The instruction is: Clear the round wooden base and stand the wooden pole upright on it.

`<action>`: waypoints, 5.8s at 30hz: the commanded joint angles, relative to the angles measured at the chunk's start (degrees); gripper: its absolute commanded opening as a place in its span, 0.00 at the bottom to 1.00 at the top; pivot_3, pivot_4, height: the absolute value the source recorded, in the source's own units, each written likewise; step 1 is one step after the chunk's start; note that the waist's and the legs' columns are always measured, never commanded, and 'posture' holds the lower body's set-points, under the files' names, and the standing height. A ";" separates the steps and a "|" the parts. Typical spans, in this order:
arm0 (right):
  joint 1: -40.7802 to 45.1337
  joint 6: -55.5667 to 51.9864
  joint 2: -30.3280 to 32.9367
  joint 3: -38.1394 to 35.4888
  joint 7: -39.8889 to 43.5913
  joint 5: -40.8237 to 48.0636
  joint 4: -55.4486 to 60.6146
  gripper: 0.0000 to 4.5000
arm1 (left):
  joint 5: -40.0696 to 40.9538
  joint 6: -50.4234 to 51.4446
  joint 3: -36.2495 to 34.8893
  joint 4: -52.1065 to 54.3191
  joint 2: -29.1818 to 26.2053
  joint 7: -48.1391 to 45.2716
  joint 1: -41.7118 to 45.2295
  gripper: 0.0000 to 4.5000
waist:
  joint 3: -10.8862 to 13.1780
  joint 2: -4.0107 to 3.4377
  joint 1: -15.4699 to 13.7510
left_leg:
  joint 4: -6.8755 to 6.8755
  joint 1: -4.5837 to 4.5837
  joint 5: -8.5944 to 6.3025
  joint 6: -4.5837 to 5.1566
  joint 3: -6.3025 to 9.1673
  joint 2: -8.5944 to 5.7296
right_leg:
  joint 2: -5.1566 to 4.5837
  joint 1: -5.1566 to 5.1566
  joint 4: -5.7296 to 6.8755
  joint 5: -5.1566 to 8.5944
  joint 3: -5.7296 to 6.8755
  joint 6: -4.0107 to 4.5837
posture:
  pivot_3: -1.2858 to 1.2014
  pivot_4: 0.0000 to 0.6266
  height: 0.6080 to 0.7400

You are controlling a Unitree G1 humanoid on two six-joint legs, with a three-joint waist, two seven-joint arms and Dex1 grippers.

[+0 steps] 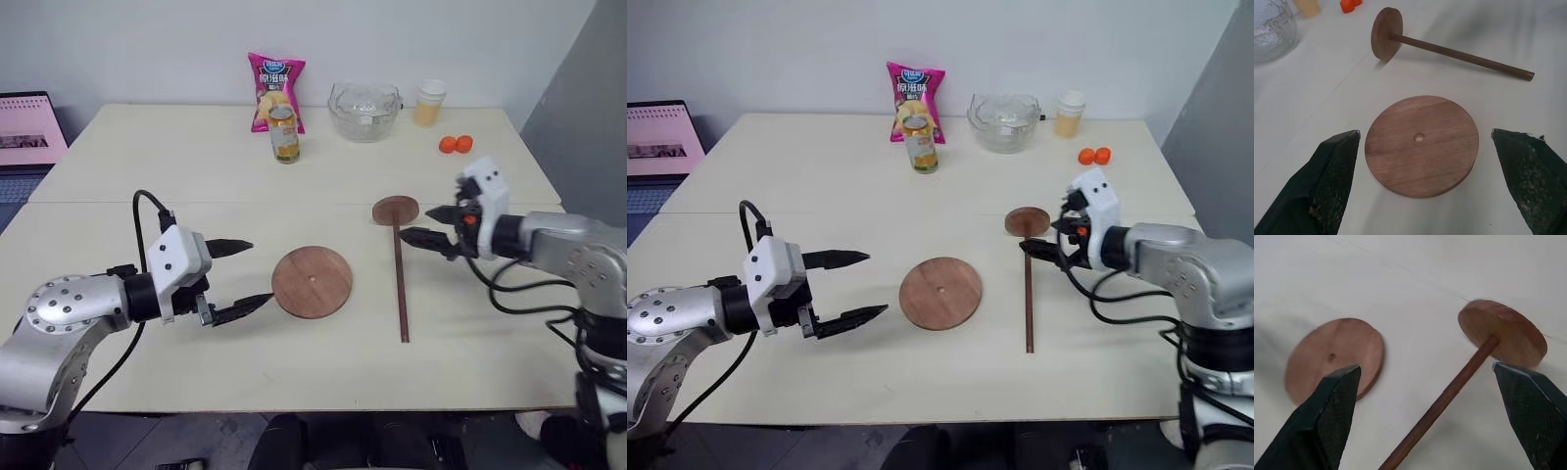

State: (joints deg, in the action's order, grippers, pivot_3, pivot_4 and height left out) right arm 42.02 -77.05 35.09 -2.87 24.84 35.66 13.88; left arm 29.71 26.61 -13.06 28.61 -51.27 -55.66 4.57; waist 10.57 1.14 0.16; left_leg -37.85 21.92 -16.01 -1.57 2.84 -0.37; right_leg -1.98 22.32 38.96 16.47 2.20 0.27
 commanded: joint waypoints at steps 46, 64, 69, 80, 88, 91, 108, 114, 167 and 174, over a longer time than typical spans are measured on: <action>22.73 -11.51 -18.23 -3.63 -8.14 -14.67 -31.04 0.05 | 2.05 -3.26 2.95 0.88 4.99 0.93 1.79 1.00 | 0.00 -0.02 0.58 | 0.04 0.01 -0.02 0.04 -0.03 0.00 | 0.02 0.05 0.04 -0.02 -0.01 0.04 | 0.52 0.24 1.00; 0.84 53.65 -29.22 9.34 18.36 -11.35 0.54 0.05 | 4.85 -6.35 -13.18 -1.15 4.98 -1.89 -13.22 1.00 | 0.02 -0.03 1.53 | 0.09 0.09 -0.03 0.05 0.03 0.06 | 0.07 0.25 0.05 -0.04 -0.04 0.00 | 0.52 0.24 1.00; -1.71 63.61 -32.90 12.57 19.85 -13.41 -4.37 0.05 | 3.08 -6.54 -12.52 -1.36 3.26 -3.32 -15.45 1.00 | 0.00 -0.01 1.53 | 0.10 -0.02 -0.02 0.03 0.03 0.07 | 0.07 0.15 0.05 -0.04 -0.05 0.02 | 0.52 0.24 1.00; -4.63 71.16 -34.10 15.21 19.96 -15.94 -11.49 0.05 | 2.03 -2.66 -7.83 0.91 1.05 -1.91 -13.92 1.00 | 0.01 -0.02 1.41 | 0.09 -0.05 -0.03 0.02 0.06 0.06 | 0.06 0.11 0.03 -0.05 -0.03 0.03 | 0.52 0.24 1.00; -6.55 72.78 -33.88 16.21 20.30 -16.91 -12.13 0.05 | 1.25 -2.37 -7.81 -0.43 0.74 -1.80 -13.25 1.00 | 0.01 -0.02 1.42 | 0.09 -0.06 -0.03 0.02 0.06 0.06 | 0.06 0.10 0.04 -0.05 -0.04 0.03 | 0.52 0.24 1.00; -7.01 72.66 -33.74 16.47 20.44 -16.82 -11.88 0.05 | 1.16 -2.25 -7.75 -0.66 0.61 -1.76 -13.08 1.00 | 0.01 -0.02 1.41 | 0.09 -0.06 -0.03 0.02 0.06 0.06 | 0.06 0.10 0.03 -0.05 -0.04 0.03 | 0.52 0.24 1.00; -9.17 74.42 -32.97 17.98 20.46 -18.77 -12.81 0.05 | 0.89 -1.13 -6.93 -1.00 0.08 -1.77 -11.67 1.00 | 0.01 -0.02 1.41 | 0.09 -0.06 -0.03 0.01 0.07 0.06 | 0.06 0.10 0.04 -0.05 -0.03 0.03 | 0.52 0.24 1.00; -10.26 74.43 -33.34 19.11 20.31 -19.13 -12.21 0.05 | 0.54 -1.32 -6.54 -1.47 0.17 -1.84 -11.11 1.00 | 0.00 -0.01 1.42 | 0.08 -0.08 -0.03 0.01 0.07 0.06 | 0.06 0.09 0.04 -0.05 -0.03 0.03 | 0.52 0.24 1.00; -13.24 67.74 -28.17 21.04 15.80 -24.44 -18.13 0.05 | -0.46 -2.23 -5.48 -2.18 0.44 -2.58 -10.20 1.00 | -0.54 0.09 1.30 | 0.11 -0.55 -0.04 0.02 0.07 0.06 | 0.06 -0.33 0.04 -0.04 -0.04 0.03 | 0.52 0.24 1.00; -13.31 65.60 -27.40 22.01 15.10 -25.08 -18.51 0.05 | -0.42 -1.97 -5.16 -2.19 0.36 -2.48 -9.73 1.00 | -0.86 0.06 1.22 | 0.53 -1.15 -0.05 0.03 0.04 0.02 | 0.01 -0.80 -0.10 -0.01 -0.07 0.04 | 0.52 0.24 1.00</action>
State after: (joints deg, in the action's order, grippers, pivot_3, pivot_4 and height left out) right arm 31.15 -6.67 5.27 17.64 40.85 14.59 0.45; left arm 28.89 25.30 -17.78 25.08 -50.41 -58.14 -5.94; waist 9.71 1.20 1.38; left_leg -37.24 20.75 -16.06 -1.54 2.87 -0.36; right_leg -1.97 21.52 38.85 16.46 2.12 0.31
